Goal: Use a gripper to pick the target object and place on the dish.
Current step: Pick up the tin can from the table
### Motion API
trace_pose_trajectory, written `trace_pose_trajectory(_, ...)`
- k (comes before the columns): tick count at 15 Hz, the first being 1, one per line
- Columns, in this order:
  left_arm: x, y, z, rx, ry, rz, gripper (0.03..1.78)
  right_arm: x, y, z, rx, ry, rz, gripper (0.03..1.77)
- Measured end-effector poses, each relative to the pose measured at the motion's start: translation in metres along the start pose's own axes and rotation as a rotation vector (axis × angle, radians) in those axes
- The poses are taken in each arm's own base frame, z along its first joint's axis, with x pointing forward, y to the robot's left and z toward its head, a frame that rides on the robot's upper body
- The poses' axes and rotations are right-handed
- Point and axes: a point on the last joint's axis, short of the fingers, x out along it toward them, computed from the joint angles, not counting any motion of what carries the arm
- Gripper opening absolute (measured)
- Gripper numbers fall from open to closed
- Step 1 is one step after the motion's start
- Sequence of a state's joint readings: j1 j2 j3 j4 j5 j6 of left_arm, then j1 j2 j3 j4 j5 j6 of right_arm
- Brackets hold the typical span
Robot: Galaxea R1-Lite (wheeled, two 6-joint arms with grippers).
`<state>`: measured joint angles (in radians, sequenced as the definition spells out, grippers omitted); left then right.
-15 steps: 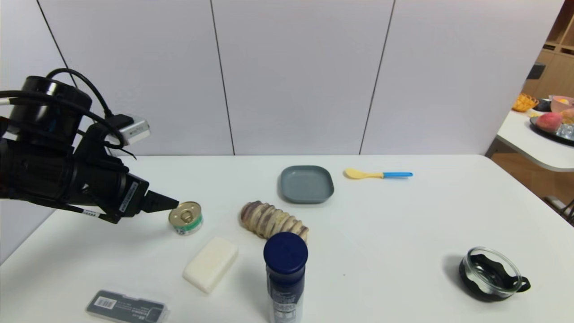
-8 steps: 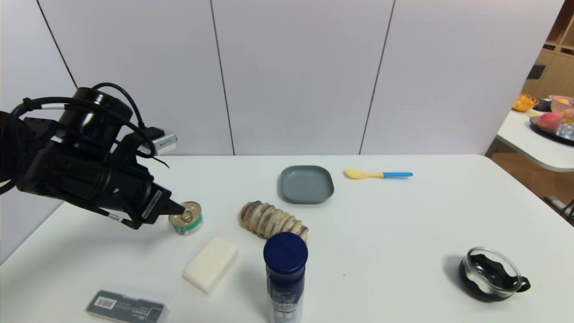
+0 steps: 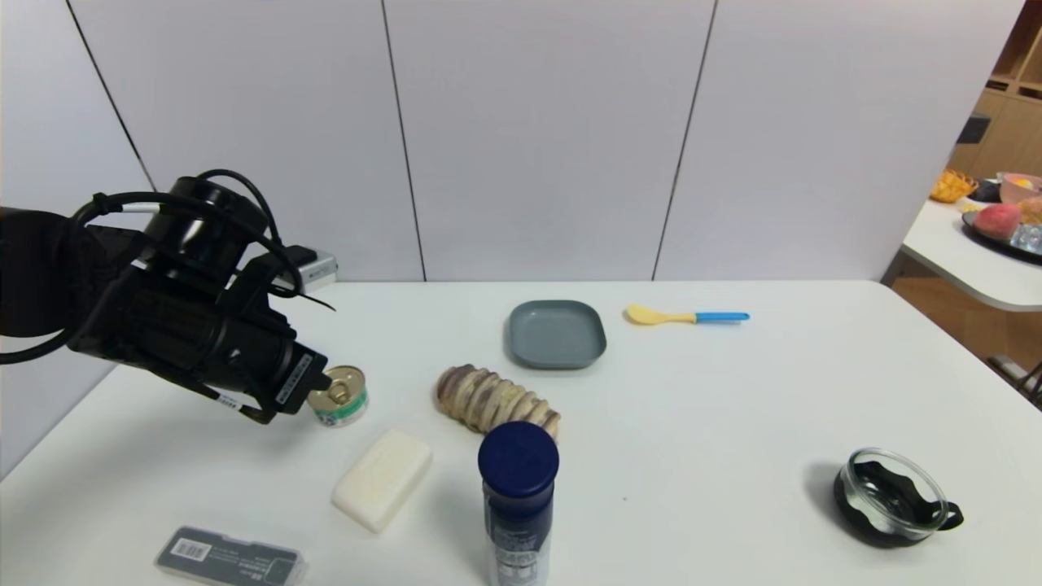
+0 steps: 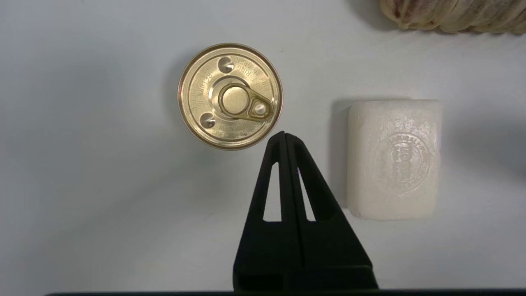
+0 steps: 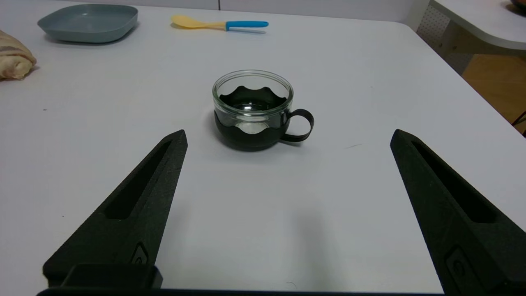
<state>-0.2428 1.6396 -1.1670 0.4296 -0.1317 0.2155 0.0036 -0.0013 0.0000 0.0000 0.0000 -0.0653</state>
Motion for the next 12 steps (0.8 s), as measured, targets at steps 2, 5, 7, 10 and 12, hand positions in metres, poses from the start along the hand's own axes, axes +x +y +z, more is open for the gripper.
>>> trace_pose_trajectory(2,0.0015,-0.0002,0.0006,-0.013,-0.005,0.002,0.41,0.0,0.0,0.0,-0.001,0.0,0.0,1.71)
trace_pose_trajectory(5,0.0014,-0.0002,0.0026,-0.003,-0.006,0.006,0.83,0.0,0.0,0.0,0.0,0.0,0.0,1.71)
trace_pose_trajectory(7,0.0037,0.0,0.0022,-0.004,0.004,0.002,1.03,0.0,0.0,0.0,0.0,0.0,0.0,1.71)
trace_pose_trajectory(10,0.0076,0.0004,0.0019,-0.005,0.017,0.0,1.24,0.0,0.0,0.0,0.0,0.0,0.0,1.71)
trace_pose_trajectory(12,0.01,0.0005,0.0009,-0.008,0.028,-0.002,1.35,0.0,0.0,0.0,0.0,0.0,0.0,1.71)
